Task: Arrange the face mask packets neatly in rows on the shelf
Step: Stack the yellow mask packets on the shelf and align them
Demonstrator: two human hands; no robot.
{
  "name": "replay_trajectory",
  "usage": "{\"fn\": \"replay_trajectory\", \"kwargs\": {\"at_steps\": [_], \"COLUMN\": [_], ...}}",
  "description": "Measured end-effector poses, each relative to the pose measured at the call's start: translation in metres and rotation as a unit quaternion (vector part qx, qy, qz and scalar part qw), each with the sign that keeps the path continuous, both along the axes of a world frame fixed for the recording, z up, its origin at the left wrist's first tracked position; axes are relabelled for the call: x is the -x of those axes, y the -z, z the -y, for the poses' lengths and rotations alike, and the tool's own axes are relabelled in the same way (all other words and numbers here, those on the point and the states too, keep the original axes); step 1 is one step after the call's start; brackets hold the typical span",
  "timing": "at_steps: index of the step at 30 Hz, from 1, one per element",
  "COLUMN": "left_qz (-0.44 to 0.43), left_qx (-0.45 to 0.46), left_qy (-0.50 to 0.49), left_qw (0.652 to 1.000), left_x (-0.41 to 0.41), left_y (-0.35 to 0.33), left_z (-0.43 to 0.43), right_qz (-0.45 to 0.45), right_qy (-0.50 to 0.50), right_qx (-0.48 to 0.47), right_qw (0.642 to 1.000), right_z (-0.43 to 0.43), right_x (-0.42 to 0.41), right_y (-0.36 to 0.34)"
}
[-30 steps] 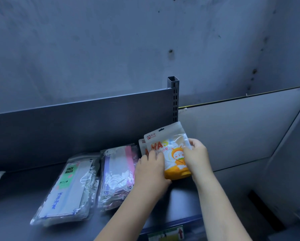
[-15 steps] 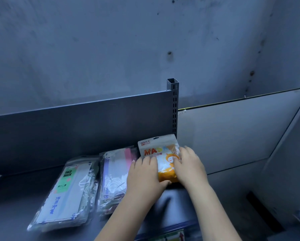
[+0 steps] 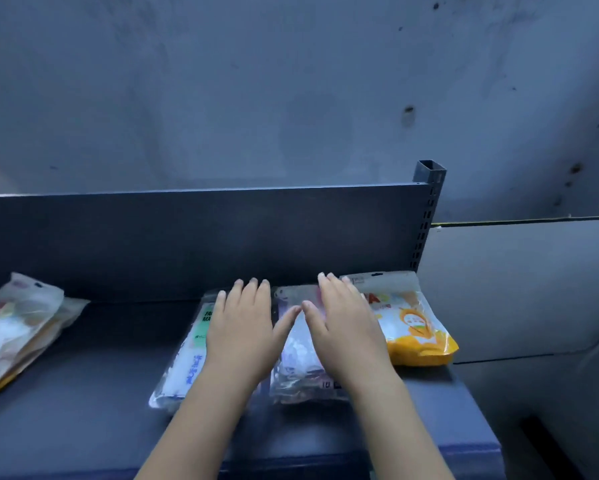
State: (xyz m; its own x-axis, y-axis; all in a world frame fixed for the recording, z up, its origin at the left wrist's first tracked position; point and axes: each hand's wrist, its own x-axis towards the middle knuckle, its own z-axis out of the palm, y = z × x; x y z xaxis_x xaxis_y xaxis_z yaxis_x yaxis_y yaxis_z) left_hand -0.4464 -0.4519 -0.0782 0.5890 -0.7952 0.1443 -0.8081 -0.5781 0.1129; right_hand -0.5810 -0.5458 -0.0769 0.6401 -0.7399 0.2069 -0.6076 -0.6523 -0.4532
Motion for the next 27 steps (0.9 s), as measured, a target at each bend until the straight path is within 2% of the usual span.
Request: {"fn": "replay_trajectory", "kwargs": {"at_steps": [8, 13, 20, 27], "left_qz": [-0.032, -0.022, -0.02, -0.017], "left_qx": [-0.009, -0.025, -0.011, 0.012], "left_qy": [-0.023, -0.025, -0.05, -0.049], "left_qw": [0.999, 0.999, 0.999, 0.999], "left_x": [-0.052, -0.073, -0.1, -0.157], "left_y": [0.001, -0.002, -0.01, -0.013], "left_z": [-0.047, -0.059, -0.079, -0.13], "right_qz": [-0.007, -0.01, -0.01, -0.005], "right_qy": [0.015, -0.003, -0.01, -0.02], "right_qx": [-0.021, -0.028, -0.035, -0.034], "right_qw": [1.0, 1.0, 0.999, 0.999], "right_z": [-0.061, -0.07, -0.076, -0.125], "right_x": [-0.042, -0.065, -0.099, -0.155], "right_y": [0.004, 0.003, 0.003, 0.007]}}
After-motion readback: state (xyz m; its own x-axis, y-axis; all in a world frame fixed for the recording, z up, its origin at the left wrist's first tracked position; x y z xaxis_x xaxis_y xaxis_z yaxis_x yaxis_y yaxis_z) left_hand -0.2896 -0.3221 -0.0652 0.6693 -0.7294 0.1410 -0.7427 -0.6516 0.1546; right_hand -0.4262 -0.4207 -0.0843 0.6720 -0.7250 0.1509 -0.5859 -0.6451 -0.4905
